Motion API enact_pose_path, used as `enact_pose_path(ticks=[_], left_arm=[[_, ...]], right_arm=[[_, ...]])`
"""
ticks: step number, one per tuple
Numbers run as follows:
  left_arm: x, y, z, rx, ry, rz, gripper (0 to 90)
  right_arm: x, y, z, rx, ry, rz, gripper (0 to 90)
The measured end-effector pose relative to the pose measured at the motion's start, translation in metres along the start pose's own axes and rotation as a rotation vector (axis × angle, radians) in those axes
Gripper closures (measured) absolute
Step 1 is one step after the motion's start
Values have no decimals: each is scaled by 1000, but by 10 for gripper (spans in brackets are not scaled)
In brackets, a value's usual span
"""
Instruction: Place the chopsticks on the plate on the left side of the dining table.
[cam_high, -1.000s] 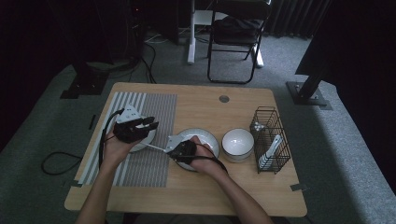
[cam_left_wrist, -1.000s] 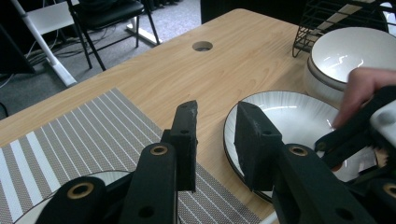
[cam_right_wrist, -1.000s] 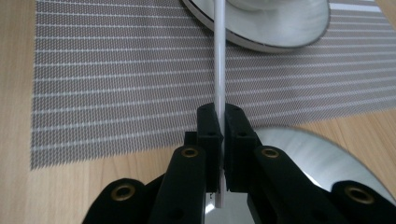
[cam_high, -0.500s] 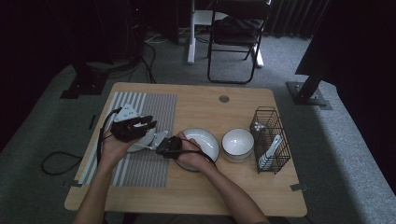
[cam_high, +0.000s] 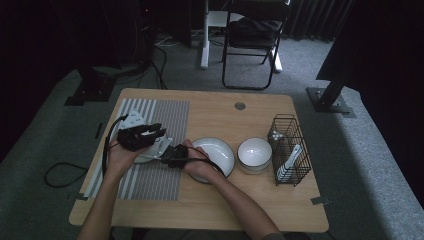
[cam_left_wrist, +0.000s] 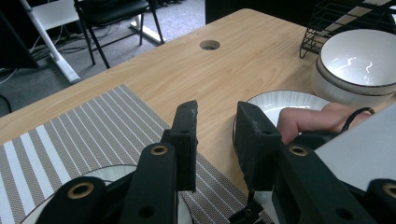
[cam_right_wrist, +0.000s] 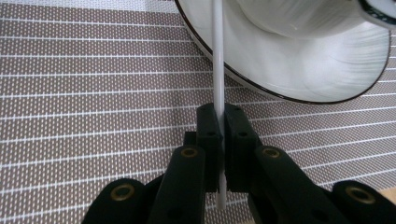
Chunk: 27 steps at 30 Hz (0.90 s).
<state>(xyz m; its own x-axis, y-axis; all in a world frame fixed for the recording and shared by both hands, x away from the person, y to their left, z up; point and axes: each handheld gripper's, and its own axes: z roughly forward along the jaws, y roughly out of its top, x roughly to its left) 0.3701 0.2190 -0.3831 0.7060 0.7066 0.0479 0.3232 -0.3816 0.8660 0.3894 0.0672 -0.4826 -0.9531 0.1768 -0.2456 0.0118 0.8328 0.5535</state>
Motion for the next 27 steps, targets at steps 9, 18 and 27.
enact_pose_path(ticks=[9, 18, 27], left_arm=[[3, -6, 2, 11, 13, -13, 705], [10, -11, -2, 10, 33, -31, 704], [13, -5, -1, 31, 40, -10, 704]], right_arm=[[-3, -3, 1, -12, -9, 29, 782], [-9, -19, -8, -17, -10, 60, 713], [-15, -23, -10, -12, -27, 77, 815]])
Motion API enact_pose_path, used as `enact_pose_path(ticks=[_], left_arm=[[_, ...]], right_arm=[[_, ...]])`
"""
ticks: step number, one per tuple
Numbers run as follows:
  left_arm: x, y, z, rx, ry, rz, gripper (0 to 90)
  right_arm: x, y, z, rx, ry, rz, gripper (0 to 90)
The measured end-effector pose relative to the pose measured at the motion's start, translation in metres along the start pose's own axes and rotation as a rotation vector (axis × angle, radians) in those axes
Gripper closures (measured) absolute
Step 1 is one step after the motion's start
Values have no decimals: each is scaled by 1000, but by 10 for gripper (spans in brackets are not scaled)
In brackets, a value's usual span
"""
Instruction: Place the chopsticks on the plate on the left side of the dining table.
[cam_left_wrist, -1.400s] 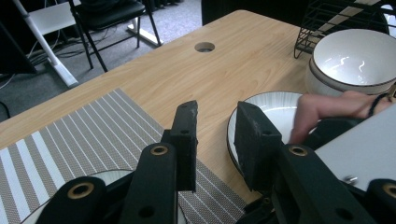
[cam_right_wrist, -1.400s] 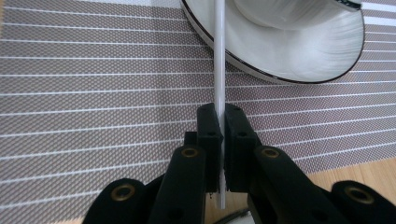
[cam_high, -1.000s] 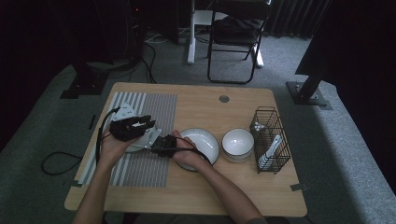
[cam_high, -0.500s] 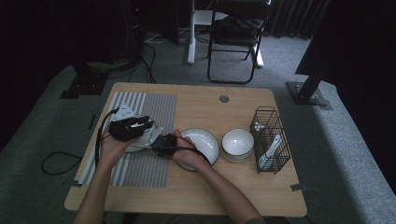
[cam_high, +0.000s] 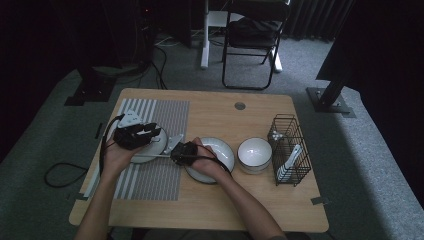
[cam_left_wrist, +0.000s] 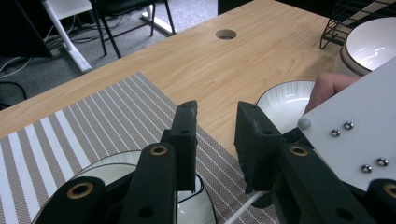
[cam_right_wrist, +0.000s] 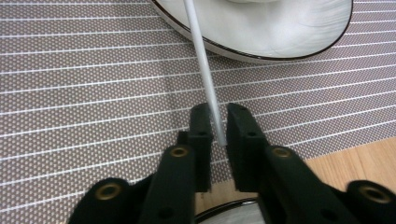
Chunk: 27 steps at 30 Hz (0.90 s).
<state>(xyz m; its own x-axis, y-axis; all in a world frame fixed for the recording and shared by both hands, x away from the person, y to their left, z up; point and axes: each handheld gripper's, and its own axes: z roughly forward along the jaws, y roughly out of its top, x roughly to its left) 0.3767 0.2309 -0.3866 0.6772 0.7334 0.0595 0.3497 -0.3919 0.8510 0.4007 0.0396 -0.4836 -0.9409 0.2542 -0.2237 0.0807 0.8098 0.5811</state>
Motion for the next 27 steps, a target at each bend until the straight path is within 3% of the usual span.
enact_pose_path(ticks=[15, 18, 21, 27], left_arm=[[-1, 0, 1, 2, -6, 4, 703], [-2, 1, 2, 4, -9, 8, 703], [-3, 1, 3, 1, -10, 7, 702], [-5, 2, 7, 0, -20, 11, 698]], right_arm=[[4, 9, 7, -11, 6, 6, 817], [3, 9, 6, -11, -3, 15, 752], [2, 8, 1, -25, -8, 34, 670], [2, -3, -25, -77, -7, 78, 616]])
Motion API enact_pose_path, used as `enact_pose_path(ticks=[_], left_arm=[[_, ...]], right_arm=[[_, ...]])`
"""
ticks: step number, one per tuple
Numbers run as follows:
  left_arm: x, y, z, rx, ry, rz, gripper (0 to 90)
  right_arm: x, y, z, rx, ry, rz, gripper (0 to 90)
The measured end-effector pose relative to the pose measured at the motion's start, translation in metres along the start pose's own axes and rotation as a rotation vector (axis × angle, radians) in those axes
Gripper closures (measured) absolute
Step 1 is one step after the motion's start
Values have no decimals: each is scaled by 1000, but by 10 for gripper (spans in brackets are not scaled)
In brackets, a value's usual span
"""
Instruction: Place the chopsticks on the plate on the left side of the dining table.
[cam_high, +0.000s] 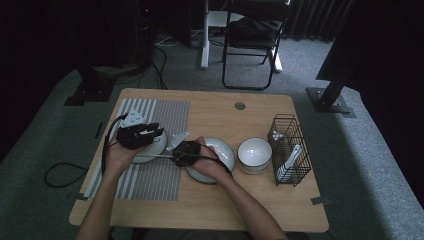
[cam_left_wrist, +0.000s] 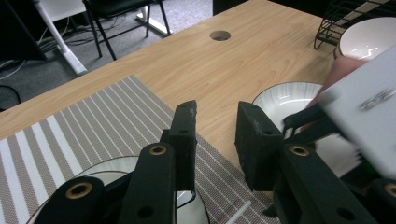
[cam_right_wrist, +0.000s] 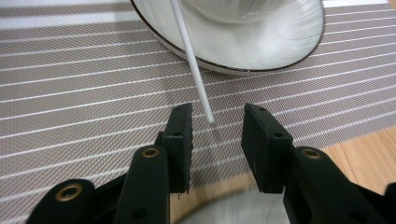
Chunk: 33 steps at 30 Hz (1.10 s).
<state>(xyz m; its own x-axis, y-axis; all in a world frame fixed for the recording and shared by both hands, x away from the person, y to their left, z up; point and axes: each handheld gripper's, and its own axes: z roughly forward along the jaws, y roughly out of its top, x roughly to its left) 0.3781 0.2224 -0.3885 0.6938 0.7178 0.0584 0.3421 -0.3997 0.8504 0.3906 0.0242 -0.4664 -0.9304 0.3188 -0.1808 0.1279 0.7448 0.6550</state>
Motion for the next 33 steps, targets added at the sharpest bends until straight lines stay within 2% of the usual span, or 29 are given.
enact_pose_path(ticks=[8, 19, 33], left_arm=[[-7, 4, 9, 7, -22, 12, 690], [-22, 18, 24, 3, -65, 47, 684], [-39, 33, 46, -2, -116, 73, 647]], right_arm=[[4, -18, -36, -34, -20, 26, 606], [14, -48, -61, -65, -41, 69, 605], [20, -102, -102, -89, -134, 173, 614]])
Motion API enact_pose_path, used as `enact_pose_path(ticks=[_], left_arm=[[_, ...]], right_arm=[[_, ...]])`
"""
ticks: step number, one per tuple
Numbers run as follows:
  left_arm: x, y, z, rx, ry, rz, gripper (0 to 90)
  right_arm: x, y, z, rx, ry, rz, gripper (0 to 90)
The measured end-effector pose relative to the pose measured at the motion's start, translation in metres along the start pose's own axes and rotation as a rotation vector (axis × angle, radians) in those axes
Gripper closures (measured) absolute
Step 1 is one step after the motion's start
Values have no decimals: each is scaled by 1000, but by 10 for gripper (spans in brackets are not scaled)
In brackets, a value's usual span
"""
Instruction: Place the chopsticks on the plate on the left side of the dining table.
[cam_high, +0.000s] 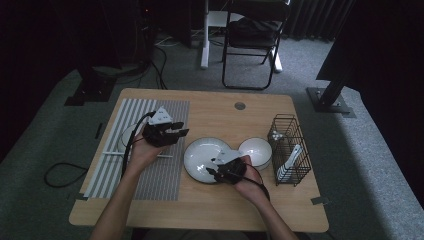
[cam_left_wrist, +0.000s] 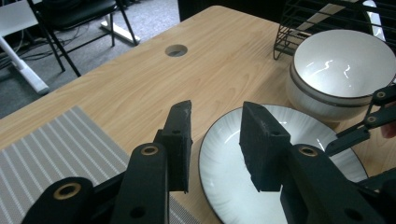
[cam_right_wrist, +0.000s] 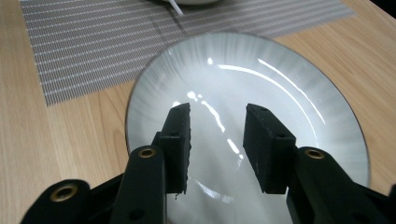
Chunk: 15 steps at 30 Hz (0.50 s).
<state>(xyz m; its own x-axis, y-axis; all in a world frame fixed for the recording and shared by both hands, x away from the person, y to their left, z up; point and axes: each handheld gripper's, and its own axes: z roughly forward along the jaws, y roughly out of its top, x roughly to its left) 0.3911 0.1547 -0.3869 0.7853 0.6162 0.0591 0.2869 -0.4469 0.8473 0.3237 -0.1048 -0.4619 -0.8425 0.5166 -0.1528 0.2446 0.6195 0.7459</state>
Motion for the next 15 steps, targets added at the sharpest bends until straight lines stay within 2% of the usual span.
enact_pose_path(ticks=[9, 15], left_arm=[[-10, 7, 15, -6, -39, 5, 632], [-19, 17, 25, 4, -72, 22, 627]], right_arm=[[1, -36, -24, 10, -37, 51, 624], [-1, -52, -31, -2, -45, 81, 624]])
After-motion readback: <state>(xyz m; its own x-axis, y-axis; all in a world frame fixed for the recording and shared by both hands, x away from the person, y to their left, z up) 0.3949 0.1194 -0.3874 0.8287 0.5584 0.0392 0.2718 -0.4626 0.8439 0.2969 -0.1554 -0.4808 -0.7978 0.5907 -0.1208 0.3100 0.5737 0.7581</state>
